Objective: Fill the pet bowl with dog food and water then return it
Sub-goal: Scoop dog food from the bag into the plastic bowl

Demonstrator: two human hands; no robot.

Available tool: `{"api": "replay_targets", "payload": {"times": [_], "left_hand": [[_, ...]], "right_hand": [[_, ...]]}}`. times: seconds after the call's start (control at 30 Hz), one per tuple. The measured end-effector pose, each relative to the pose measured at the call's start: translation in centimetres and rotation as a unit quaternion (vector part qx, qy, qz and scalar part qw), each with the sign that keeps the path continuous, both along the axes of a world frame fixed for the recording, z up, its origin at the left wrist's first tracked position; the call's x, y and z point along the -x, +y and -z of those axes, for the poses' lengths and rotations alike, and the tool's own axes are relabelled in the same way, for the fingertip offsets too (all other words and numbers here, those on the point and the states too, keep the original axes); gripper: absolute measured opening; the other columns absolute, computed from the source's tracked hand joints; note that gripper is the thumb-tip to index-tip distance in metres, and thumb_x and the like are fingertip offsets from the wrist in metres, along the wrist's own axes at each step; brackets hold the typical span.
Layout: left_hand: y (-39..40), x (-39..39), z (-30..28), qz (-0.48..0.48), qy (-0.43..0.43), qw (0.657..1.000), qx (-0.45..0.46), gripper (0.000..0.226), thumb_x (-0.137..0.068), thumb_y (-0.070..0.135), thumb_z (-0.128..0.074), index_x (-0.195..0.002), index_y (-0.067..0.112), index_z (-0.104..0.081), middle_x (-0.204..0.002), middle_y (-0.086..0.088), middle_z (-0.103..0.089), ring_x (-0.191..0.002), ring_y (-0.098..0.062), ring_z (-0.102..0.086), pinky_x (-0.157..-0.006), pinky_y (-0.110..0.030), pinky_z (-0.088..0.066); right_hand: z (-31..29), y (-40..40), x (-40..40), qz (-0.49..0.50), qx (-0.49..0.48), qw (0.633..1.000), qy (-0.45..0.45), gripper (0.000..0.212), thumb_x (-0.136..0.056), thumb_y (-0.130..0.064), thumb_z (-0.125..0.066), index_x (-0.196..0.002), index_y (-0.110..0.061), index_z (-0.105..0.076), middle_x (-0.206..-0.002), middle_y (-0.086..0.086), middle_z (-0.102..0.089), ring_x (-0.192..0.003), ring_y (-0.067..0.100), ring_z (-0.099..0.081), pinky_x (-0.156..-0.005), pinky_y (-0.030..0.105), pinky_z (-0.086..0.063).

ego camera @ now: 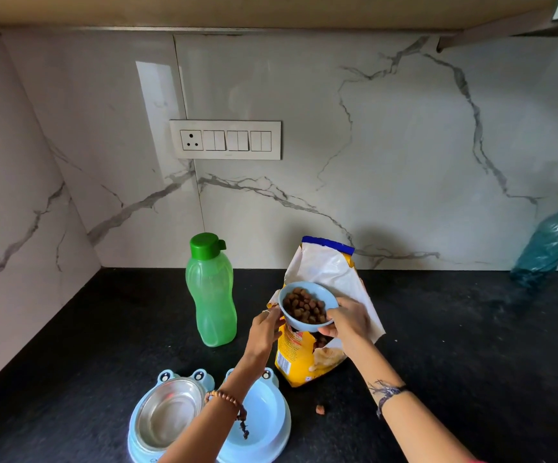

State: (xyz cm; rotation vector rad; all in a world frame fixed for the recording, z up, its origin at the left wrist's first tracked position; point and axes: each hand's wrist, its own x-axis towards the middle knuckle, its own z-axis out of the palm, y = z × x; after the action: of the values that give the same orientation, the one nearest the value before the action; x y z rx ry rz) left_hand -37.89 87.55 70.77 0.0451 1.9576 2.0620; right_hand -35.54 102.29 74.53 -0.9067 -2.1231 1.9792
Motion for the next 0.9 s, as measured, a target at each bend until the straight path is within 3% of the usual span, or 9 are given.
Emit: {"api": "replay_targets", "payload": {"times": [0.13, 0.2, 0.3, 0.47, 0.57, 0.63, 0.73, 0.9], "left_hand": [[-0.4, -0.1, -0.5, -0.032, 0.0, 0.999, 0.027, 0.049, -0.098, 0.042, -0.034, -0.105, 0.004, -0.064, -0.089, -0.013, -0.068, -0.077, -0.019, -0.065, -0.065, -0.027, -0.052], [-0.5, -0.2, -0.4, -0.024, -0.012, 1.0, 0.015, 0.049, -0.095, 0.046, -0.038, -0.108, 0.003, -0.06, -0.09, -0.016, -0.065, -0.07, -0.02, -0.065, -0.059, -0.028, -0.054], [-0.7, -0.6, -0.3, 0.0, -0.032, 0.999, -0.012, 0.036, -0.097, 0.036, -0.042, -0.115, 0.006, -0.051, -0.104, -0.021, -0.063, -0.07, -0.025, -0.069, -0.061, -0.032, -0.058], [-1.3, -0.9, 0.0, -0.015, -0.036, 0.999, -0.017, 0.028, -0.097, 0.026, -0.043, -0.11, 0.003, -0.053, -0.1, -0.02, -0.068, -0.076, -0.03, -0.071, -0.07, -0.036, -0.059], [-1.7, -1.0, -0.2, -0.052, -0.043, 0.997, -0.027, 0.025, -0.096, 0.019, -0.043, -0.107, -0.001, -0.054, -0.103, -0.026, -0.065, -0.081, -0.034, -0.07, -0.066, -0.036, -0.06], [-2.3, -1.1, -0.3, -0.065, -0.03, 0.997, -0.021, 0.026, -0.097, 0.019, -0.041, -0.104, -0.002, -0.055, -0.105, -0.028, -0.063, -0.085, -0.035, -0.068, -0.059, -0.032, -0.059], [-3.8, -1.4, -0.4, -0.086, -0.018, 0.996, 0.0, 0.027, -0.097, 0.023, -0.042, -0.102, 0.001, -0.056, -0.098, -0.022, -0.064, -0.074, -0.03, -0.07, -0.056, -0.032, -0.059], [-5.6, -1.4, -0.3, -0.12, 0.004, 0.992, 0.04, 0.025, -0.097, 0.026, -0.041, -0.099, 0.006, -0.057, -0.102, -0.016, -0.059, -0.077, -0.025, -0.067, -0.066, -0.045, -0.059]], "right_hand": [[0.0, 0.0, -0.3, -0.025, -0.036, 0.999, 0.005, 0.026, -0.092, 0.0, -0.05, -0.115, -0.004, -0.061, -0.1, 0.011, -0.058, -0.064, 0.015, -0.059, -0.043, 0.02, -0.052], [0.0, -0.1, -0.5, -0.047, -0.034, 0.998, 0.004, 0.028, -0.091, 0.001, -0.05, -0.117, -0.005, -0.06, -0.096, 0.008, -0.056, -0.066, 0.014, -0.058, -0.046, 0.021, -0.052], [-0.3, -0.3, -0.7, -0.078, -0.025, 0.997, -0.012, 0.03, -0.09, 0.002, -0.049, -0.119, -0.005, -0.058, -0.087, 0.006, -0.054, -0.066, 0.015, -0.057, -0.046, 0.02, -0.052], [-1.2, -0.1, -0.5, -0.099, -0.009, 0.994, -0.041, 0.027, -0.093, -0.009, -0.051, -0.12, -0.005, -0.056, -0.103, 0.019, -0.058, -0.068, 0.022, -0.062, -0.048, 0.025, -0.055], [-0.9, 0.6, 0.5, -0.112, -0.127, 0.984, -0.046, 0.03, -0.095, -0.007, -0.049, -0.124, -0.004, -0.053, -0.113, 0.021, -0.062, -0.086, 0.03, -0.067, -0.071, 0.037, -0.059], [-0.4, 1.3, 1.0, -0.117, -0.257, 0.959, -0.025, 0.031, -0.096, -0.006, -0.043, -0.125, -0.004, -0.054, -0.121, 0.018, -0.06, -0.102, 0.03, -0.063, -0.086, 0.039, -0.055], [0.1, 2.2, 1.4, -0.182, -0.406, 0.894, -0.051, 0.036, -0.094, -0.004, -0.044, -0.129, -0.01, -0.053, -0.127, 0.012, -0.057, -0.111, 0.025, -0.056, -0.087, 0.029, -0.049], [-0.4, 2.0, 2.2, -0.307, -0.506, 0.8, -0.097, 0.048, -0.087, -0.019, -0.062, -0.132, -0.017, -0.049, -0.123, 0.006, -0.058, -0.108, 0.02, -0.056, -0.084, 0.026, -0.046]]}}
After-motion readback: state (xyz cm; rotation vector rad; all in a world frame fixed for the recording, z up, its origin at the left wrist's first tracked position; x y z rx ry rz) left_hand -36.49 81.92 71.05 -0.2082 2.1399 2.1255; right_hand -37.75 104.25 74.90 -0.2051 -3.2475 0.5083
